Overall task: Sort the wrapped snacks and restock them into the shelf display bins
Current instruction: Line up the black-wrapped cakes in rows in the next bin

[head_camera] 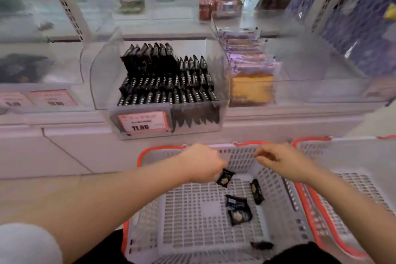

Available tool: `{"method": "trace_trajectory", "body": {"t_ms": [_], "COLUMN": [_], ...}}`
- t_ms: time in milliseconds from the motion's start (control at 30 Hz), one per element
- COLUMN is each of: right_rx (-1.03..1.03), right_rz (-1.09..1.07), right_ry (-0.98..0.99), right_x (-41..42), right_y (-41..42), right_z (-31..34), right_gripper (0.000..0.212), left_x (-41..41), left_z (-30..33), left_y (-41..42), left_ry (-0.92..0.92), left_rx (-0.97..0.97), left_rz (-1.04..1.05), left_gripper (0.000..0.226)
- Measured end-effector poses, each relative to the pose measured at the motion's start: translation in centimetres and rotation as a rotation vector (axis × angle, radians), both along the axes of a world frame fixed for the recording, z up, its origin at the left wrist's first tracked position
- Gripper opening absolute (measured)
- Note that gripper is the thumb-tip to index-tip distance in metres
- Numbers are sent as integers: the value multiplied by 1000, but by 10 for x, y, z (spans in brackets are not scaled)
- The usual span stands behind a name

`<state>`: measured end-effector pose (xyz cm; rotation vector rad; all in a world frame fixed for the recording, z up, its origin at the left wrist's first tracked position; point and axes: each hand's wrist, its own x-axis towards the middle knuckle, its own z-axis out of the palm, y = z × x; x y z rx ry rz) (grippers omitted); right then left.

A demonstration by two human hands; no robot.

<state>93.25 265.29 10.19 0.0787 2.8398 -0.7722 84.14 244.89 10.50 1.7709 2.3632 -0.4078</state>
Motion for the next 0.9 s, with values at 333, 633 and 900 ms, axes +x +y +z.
{"method": "trace_trajectory", "body": {"t_ms": [333,633,900], "right_rx": [-84,77,124], "right_rz": [-138,-68,-38], "right_ry": [-500,-485,-480], "right_x": [36,4,14], "right_y": [33,8,4], "right_z": [-204,-313,-333], "right_gripper": [20,38,55], "left_x": [-11,-19,-11], "left_z": [-191,-280,-327], "left_y": [33,55,97], "left_ry": [-378,-616,-735], "left_rx": [-327,-142,330], "left_rz": [348,798,1289], "left_gripper": [25,39,48]}}
